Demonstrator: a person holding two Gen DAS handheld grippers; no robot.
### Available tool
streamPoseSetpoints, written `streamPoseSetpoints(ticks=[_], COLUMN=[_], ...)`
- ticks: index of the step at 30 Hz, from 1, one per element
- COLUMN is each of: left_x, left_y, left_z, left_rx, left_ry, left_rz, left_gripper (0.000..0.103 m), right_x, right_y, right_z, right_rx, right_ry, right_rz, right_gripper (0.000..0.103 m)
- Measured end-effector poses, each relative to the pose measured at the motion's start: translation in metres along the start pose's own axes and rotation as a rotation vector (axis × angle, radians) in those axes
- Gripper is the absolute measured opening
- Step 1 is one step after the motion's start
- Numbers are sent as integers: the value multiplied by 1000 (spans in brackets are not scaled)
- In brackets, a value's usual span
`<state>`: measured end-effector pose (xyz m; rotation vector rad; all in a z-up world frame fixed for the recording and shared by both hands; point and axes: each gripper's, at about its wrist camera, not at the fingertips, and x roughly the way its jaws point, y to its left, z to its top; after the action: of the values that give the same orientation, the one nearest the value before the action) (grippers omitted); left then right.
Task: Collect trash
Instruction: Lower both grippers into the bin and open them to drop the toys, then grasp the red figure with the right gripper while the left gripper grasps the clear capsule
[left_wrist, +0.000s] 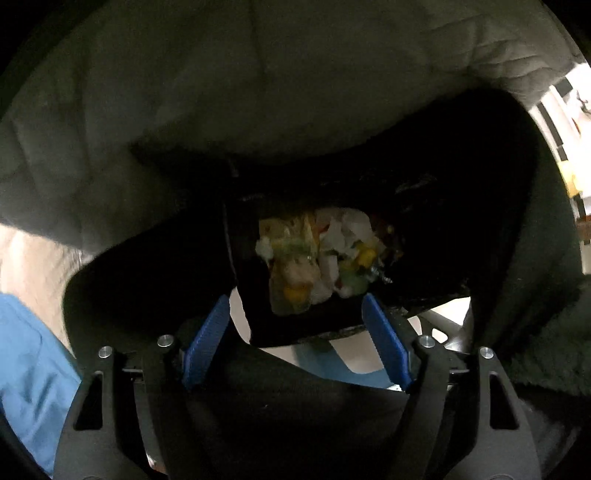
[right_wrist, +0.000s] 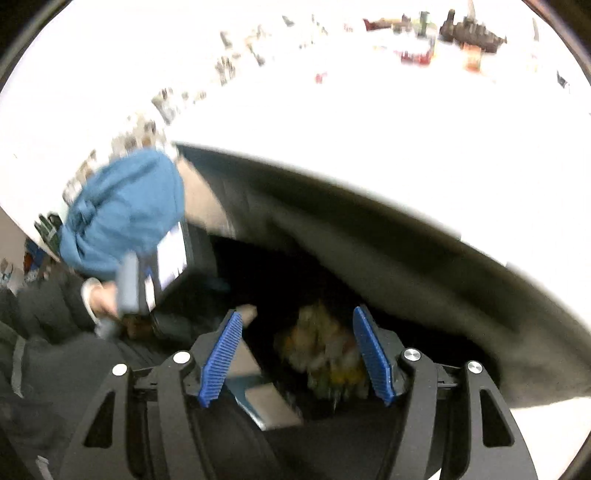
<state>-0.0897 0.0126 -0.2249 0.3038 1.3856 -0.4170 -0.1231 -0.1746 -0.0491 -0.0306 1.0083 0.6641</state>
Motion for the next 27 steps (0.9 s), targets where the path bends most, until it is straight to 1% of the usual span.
streamPoseSetpoints(ticks=[1,2,4,5,7,10,12,13,15,18,19,20,21,22,23,24,25,26,27], left_x=[-9,-17,-41,-49,-70,-91,-101,-110,-119,-134,-144,-151,-157,-173,-182,-193,-210,-220,-226], left_y=[-4,-3,-1,3,10,20,31,35,44,51,56,59,60,66,68,72,79,86,92], left_z=[-3,-4,-7,-16,-20,-22,-24,-23,-27,-31,-31,-29,-26,-20,-16,-8,6,19,29], left_rx=[12,21,37,42,23,-27,-71,-90,-128,-165,-180,-191,-196,-199,-200,-201,-200,-207,-217], left_ry=[-31,-56,-143,-179,-255,-325,-354,-365,-395,-435,-460,-478,-494,-536,-562,-594,-641,-670,-692], left_rz=[-7,-14,-12,-13,9,34,45,44,33,32,17,1,-12,-20,-12,0,14,32,53], left_gripper=[73,73,73,73,74,76,76,76,76,76,76,76,76,76,76,76,81,86,87], right_x=[-5,-9,-10,-5,5,48,75,83,113,143,148,146,143,138,134,129,124,115,108], right_y=[-2,-3,-10,-15,-18,-8,6,9,17,14,13,15,12,9,6,2,-2,-9,-14], right_z=[11,30,61,80,110,163,190,198,217,227,225,224,223,221,220,216,210,200,192], right_rx=[-7,-16,-3,16,38,39,34,30,29,28,11,-16,-18,-17,-22,-22,-20,-20,-14], right_ry=[-33,-81,-149,-171,-196,-199,-188,-171,-115,-46,-39,-52,-55,-50,-43,-37,-40,-47,-50], right_rz=[-13,-44,-86,-111,-166,-175,-184,-184,-221,-281,-323,-350,-333,-326,-315,-307,-306,-294,-281], right_gripper=[64,65,67,68,68,69,69,69,69,69,68,64,52,45,28,25,25,25,25])
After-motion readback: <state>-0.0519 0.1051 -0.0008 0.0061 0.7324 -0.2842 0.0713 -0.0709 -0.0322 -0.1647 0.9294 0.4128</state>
